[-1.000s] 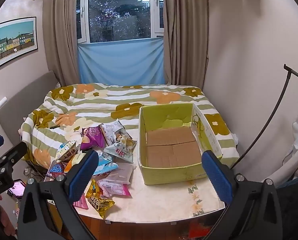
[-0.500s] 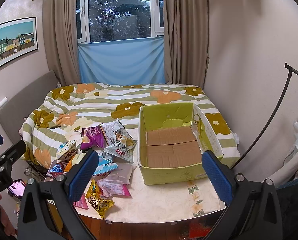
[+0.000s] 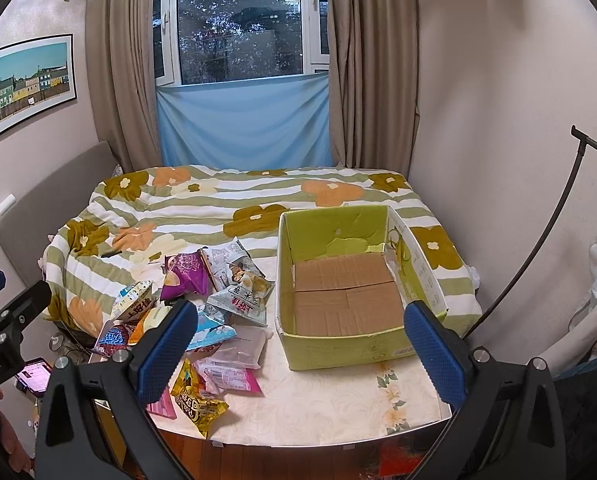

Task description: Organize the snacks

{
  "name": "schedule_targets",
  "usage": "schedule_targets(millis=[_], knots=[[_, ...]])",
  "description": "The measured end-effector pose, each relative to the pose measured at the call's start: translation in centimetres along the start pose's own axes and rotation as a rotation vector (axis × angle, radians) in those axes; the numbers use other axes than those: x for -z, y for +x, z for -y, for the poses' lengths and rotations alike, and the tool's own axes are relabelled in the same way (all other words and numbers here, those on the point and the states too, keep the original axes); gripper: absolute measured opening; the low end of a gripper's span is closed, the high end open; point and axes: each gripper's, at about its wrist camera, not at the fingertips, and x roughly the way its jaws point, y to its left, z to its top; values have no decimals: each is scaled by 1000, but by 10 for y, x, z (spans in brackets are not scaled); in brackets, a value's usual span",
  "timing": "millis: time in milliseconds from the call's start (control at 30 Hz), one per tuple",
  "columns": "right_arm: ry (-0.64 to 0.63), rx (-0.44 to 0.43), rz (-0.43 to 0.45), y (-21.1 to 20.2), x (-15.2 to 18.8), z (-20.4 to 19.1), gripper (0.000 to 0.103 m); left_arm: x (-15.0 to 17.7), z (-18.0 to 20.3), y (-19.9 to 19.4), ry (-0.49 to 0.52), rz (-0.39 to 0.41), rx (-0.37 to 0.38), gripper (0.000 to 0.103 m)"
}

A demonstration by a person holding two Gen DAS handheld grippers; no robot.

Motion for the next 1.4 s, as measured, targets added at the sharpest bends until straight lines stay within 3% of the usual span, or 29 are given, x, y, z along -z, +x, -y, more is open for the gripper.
schedule_targets(millis=[700, 900, 1033, 1200, 1400], knots=[[-6, -7, -8, 0, -1, -6, 103, -6, 6, 2, -22, 10, 15, 103], [-21, -53, -28, 3, 2, -3, 103, -11, 4, -3, -31, 4, -35, 103], [-45, -100, -64, 15, 7, -1, 103, 0, -11, 3, -44, 45, -71, 103], [-77, -184, -133, 42, 21, 0, 103, 26, -34, 26, -50, -20, -129, 103], [-78, -324, -249, 81, 52, -7, 103, 81, -58, 76, -141, -254, -63, 103]])
